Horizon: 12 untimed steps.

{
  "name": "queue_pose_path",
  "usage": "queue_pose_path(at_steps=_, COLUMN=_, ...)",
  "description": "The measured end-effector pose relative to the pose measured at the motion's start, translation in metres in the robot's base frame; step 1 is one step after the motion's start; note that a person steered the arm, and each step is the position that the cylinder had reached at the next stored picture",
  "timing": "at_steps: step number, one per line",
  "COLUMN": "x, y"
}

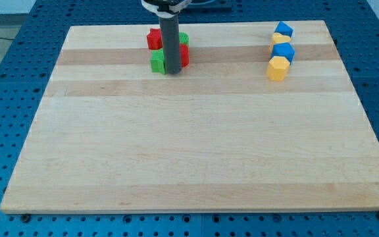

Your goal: Push the green circle into the green star

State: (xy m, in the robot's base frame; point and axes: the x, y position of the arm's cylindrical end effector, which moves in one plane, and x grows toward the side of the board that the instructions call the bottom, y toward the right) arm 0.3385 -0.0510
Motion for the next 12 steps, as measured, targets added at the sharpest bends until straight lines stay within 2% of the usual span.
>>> queue_pose_path(at_steps=1, x=0.0, y=-0.004)
queue_pose_path(at_steps=2, x=0.055, y=0.044)
queue_pose_path(at_steps=3, x=0.085, y=0.051)
queue_pose_path(at_steps=4, x=0.107, y=0.102)
queue_pose_path(at_steps=5, x=0.113, y=0.149)
queue_pose_path(at_steps=6, x=0.112, y=0.141)
queue_pose_path(at_steps=7, x=0.088, y=0.145)
queue_pose_path(at_steps=8, x=0.02, y=0.163)
queue_pose_path(at_steps=9, x=-0.031, y=0.145)
queue_pose_path(at_steps=12, x=-0.125, y=0.111)
